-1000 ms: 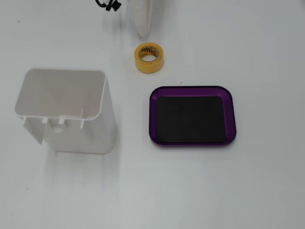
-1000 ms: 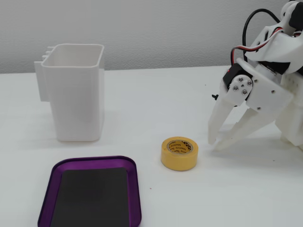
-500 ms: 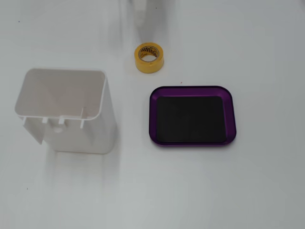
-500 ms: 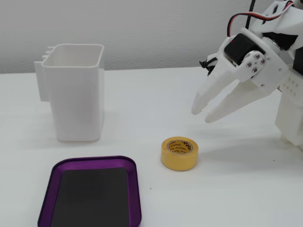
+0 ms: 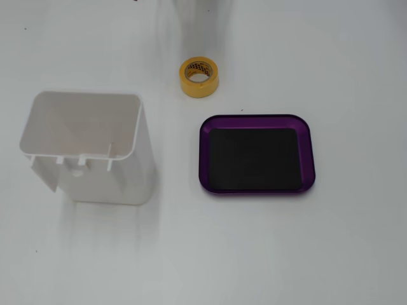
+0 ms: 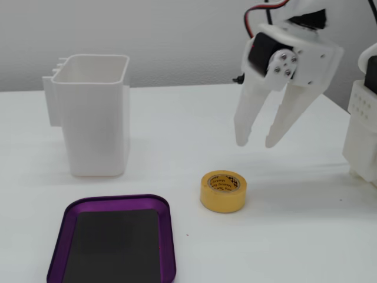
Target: Pick up the yellow tape and place it in the box.
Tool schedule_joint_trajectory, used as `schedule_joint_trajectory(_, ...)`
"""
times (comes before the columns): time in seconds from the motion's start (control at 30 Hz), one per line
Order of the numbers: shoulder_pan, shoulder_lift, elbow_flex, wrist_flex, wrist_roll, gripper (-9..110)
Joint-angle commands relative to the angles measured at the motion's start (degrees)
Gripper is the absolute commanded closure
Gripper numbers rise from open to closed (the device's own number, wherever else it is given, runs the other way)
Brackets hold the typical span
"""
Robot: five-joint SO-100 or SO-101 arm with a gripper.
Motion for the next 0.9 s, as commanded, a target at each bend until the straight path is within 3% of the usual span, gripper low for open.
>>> schedule_joint_trajectory(0.0, -0.26, -10.28, -6.77, 0.44, -0.09, 90)
schedule_joint_trajectory(0.33, -7.38, -17.31, -9.32, -2.37, 2.9, 90)
schedule_joint_trajectory(0.87, -7.38, -17.58, 2.99, -17.4, 2.46, 90)
